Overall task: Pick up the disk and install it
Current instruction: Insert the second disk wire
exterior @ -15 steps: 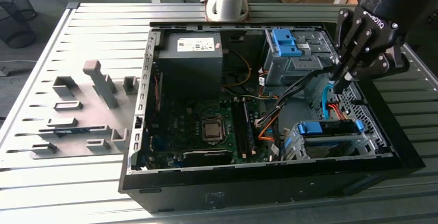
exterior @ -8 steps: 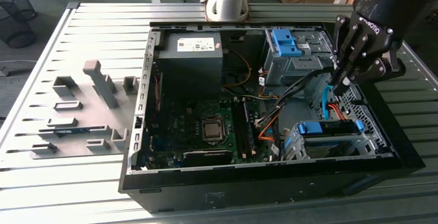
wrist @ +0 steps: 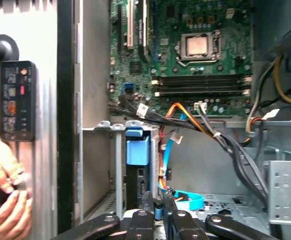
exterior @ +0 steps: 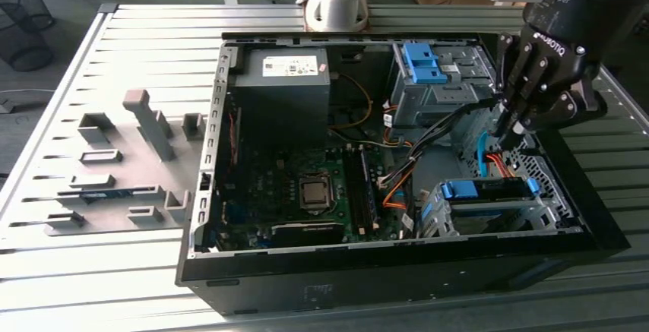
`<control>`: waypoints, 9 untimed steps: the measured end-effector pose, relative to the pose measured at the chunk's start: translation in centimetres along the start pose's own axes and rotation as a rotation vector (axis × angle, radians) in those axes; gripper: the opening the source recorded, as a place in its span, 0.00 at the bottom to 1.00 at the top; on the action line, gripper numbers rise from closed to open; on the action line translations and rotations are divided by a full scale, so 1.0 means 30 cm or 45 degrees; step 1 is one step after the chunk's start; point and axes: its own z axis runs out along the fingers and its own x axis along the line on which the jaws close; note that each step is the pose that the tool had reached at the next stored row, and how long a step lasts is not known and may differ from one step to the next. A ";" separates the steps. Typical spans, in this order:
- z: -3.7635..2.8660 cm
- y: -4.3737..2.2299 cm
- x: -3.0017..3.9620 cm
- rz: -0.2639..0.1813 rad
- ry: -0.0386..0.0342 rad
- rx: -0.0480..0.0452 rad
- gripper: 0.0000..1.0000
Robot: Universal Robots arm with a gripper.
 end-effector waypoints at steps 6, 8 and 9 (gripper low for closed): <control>0.009 0.000 0.000 0.003 0.0408 0.015 0.16; 0.014 0.000 0.002 0.003 0.0320 0.016 0.16; 0.015 0.000 0.004 0.003 0.0130 0.016 0.16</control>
